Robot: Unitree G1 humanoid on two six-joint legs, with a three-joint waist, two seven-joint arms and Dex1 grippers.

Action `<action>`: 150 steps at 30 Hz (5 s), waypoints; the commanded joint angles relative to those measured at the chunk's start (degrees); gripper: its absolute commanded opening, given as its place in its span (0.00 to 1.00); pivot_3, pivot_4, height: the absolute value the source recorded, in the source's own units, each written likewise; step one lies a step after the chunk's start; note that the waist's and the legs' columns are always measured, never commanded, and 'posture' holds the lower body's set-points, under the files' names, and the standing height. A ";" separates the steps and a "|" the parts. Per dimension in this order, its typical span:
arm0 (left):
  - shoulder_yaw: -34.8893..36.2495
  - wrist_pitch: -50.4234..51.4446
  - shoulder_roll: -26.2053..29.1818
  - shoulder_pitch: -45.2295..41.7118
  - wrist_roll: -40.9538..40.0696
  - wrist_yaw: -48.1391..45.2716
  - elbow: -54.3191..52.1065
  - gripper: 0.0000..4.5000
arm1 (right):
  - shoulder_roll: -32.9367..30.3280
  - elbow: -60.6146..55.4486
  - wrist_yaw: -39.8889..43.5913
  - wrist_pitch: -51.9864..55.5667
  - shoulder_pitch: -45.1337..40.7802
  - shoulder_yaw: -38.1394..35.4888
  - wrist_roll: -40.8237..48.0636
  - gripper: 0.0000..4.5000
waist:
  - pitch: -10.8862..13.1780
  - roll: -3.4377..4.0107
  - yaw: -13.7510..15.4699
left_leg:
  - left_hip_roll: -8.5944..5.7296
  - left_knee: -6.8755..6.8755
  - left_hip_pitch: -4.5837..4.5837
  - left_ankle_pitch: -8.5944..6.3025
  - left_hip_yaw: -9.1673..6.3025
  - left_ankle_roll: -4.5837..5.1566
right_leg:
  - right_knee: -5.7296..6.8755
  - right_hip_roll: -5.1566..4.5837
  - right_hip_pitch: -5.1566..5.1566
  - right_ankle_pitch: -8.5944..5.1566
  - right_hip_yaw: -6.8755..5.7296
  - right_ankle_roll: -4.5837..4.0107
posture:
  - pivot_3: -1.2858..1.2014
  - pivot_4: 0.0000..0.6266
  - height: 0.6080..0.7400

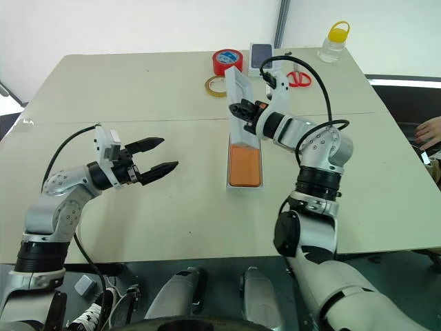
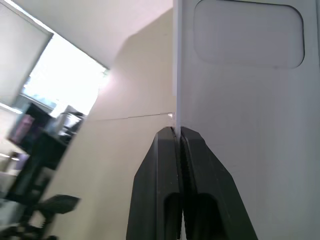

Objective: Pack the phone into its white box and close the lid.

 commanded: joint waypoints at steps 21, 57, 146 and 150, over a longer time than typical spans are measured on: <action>0.64 2.61 -3.96 -2.20 -2.10 5.77 -2.29 0.71 | 16.07 -12.55 -16.14 15.73 11.30 -5.43 14.29 0.00 | -0.02 0.04 -1.33 | -0.01 -0.02 0.01 0.04 0.09 -0.05 | 0.32 0.02 -0.20 -0.01 0.15 -0.01 | 0.52 0.24 1.00; 2.61 1.55 -6.52 -3.06 -2.68 10.83 -3.05 0.01 | 3.43 -11.31 -4.31 -0.48 9.17 9.15 19.68 0.00 | -0.03 0.03 -1.47 | 0.02 -0.03 0.01 0.10 0.10 0.02 | 0.36 0.03 -0.21 -0.01 0.14 0.00 | 0.52 0.24 1.00; -12.43 6.35 -19.21 -6.12 13.66 15.93 12.49 0.00 | -30.06 -10.04 27.14 -49.54 27.25 38.99 -24.74 0.01 | 0.02 0.01 0.30 | -0.01 0.00 0.01 0.13 0.09 0.04 | 0.00 0.02 0.02 -0.01 0.04 0.02 | 0.52 0.24 1.00; -12.77 5.47 -20.45 -6.70 13.84 15.85 13.60 0.00 | -30.24 -11.79 27.89 -49.51 28.19 39.10 -24.59 0.01 | 0.01 0.01 0.40 | -0.01 0.01 0.02 0.13 0.07 0.04 | 0.01 0.02 0.05 -0.01 0.02 0.02 | 0.52 0.24 1.00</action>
